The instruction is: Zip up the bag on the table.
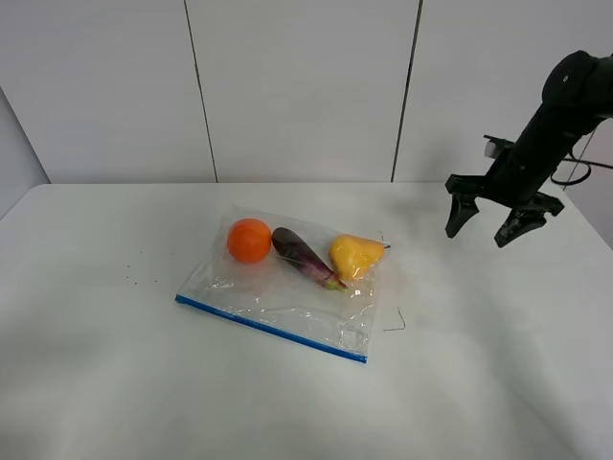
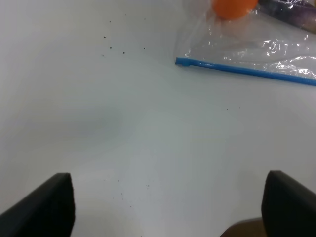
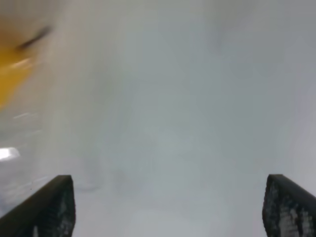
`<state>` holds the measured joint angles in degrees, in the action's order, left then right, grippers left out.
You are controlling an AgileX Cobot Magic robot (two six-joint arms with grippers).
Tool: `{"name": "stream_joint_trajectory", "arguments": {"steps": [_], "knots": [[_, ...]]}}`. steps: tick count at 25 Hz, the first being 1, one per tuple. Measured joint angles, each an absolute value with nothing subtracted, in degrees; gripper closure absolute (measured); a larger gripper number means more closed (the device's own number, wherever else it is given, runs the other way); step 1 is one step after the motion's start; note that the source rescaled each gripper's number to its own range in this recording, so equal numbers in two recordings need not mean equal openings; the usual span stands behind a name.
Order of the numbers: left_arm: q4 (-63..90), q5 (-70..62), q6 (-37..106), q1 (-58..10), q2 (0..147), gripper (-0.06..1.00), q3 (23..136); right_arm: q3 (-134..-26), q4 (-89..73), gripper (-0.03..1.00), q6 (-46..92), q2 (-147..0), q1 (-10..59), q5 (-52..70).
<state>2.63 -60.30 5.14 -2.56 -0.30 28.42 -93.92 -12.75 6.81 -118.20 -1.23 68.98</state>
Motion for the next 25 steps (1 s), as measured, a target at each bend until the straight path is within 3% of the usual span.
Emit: {"name": "stream_joint_trajectory", "arguments": {"steps": [11, 25], "knots": [[2.6, -60.3, 5.2, -2.6, -0.3, -0.05, 28.4, -90.8, -8.0, 0.12, 4.4, -108.5, -1.2, 69.5], [2.6, -60.3, 5.2, -2.6, -0.3, -0.05, 28.4, -57.6, -7.7, 0.12, 4.5, -75.7, -1.2, 69.7]]}}
